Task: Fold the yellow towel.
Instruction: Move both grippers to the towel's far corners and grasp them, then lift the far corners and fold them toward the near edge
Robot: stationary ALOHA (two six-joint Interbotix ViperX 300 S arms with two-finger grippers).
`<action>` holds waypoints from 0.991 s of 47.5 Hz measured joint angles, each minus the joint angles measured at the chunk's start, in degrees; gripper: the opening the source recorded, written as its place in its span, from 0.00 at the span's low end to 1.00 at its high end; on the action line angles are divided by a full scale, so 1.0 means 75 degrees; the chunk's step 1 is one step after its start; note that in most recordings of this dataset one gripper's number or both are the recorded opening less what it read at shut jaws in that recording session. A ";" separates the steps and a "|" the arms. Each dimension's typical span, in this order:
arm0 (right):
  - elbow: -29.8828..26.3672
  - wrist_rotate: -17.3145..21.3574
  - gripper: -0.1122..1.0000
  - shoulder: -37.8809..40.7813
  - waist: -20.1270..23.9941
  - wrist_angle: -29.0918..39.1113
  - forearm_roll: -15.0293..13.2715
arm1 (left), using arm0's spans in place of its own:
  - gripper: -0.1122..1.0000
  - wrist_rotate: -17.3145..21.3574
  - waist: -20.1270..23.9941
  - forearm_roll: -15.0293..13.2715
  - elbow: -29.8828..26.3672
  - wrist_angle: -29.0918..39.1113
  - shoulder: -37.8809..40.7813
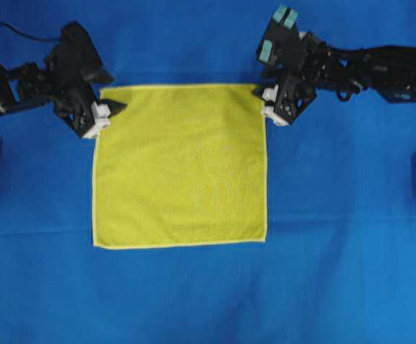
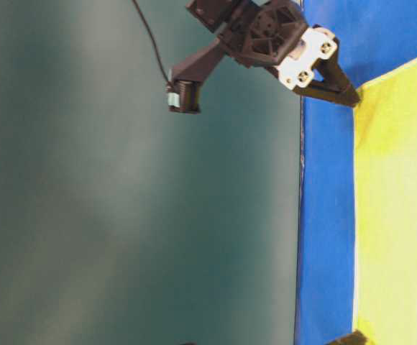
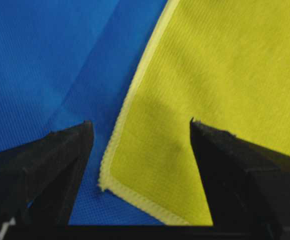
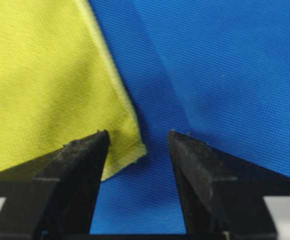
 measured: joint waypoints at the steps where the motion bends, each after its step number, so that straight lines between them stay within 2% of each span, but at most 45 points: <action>1: 0.0000 0.0000 0.59 0.0035 -0.0012 -0.0035 0.0012 | 0.77 0.0000 0.0023 0.0012 -0.0012 -0.0012 0.0047; 8: 0.0000 -0.0012 0.56 0.0176 -0.0094 -0.0223 0.0000 | 0.75 0.0012 0.0176 0.0000 -0.0023 -0.0012 0.0211; 13: 0.0000 -0.0035 0.42 0.0246 -0.0152 -0.0316 -0.0023 | 0.69 0.0129 0.0223 0.0012 -0.0023 0.0082 0.0223; 17: -0.0012 -0.0059 0.21 0.0281 -0.0164 -0.0328 -0.0105 | 0.52 0.0176 0.0223 0.0000 -0.0035 0.0234 0.0234; 19: -0.0023 -0.0059 0.14 0.0293 -0.0164 -0.0328 -0.0129 | 0.42 0.0211 0.0223 0.0000 -0.0035 0.0316 0.0246; 24: -0.0023 -0.0059 0.13 0.0305 -0.0164 -0.0316 -0.0141 | 0.18 0.0234 0.0223 0.0000 -0.0035 0.0492 0.0305; 26: -0.0023 -0.0059 0.13 0.0305 -0.0164 -0.0305 -0.0152 | 0.12 0.0246 0.0223 0.0000 -0.0035 0.0527 0.0316; 39: 0.0023 -0.0035 0.13 0.0293 -0.0176 -0.0305 -0.0152 | 0.12 0.0293 0.0199 0.0000 -0.0094 0.0633 0.0270; 47: 0.0070 -0.0035 0.13 -0.0070 -0.0164 -0.0035 -0.0152 | 0.12 0.0328 0.0188 0.0000 -0.0363 0.1266 -0.0141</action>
